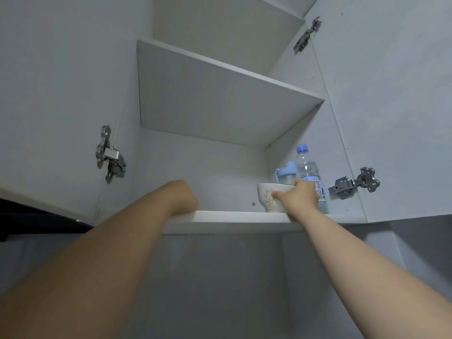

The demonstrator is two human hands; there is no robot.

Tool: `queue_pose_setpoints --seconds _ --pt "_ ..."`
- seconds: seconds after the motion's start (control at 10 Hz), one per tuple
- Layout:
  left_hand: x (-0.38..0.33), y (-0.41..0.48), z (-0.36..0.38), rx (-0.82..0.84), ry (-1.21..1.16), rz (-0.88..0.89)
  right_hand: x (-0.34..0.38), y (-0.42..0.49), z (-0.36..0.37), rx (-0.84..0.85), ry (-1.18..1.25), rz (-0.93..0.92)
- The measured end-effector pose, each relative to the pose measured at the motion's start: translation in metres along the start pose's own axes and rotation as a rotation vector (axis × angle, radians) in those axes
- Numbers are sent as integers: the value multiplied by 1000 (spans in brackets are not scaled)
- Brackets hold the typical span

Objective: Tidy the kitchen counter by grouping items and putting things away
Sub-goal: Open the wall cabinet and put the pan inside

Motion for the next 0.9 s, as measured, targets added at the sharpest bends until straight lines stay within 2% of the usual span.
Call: queue_pose_setpoints --seconds 0.2,0.5,0.8,0.9 --pt "14 6 -3 -44 32 -80 3 2 -3 25 -32 20" --pt "6 -4 -3 -86 -39 -8 10 -5 -9 39 -172 -12" --pt "2 -4 1 11 -132 66 5 -5 -4 51 -230 -25" --pt "3 -3 0 17 -116 50 5 -9 -5 77 -353 5"
Point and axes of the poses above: each hand's wrist, its own y-axis towards the middle knuckle, its own z-axis out of the palm, x = y × z, the point moved 7 cm from there along y, towards the middle knuckle, and after that the axes turned 11 degrees about x, right-handed, at the moved point
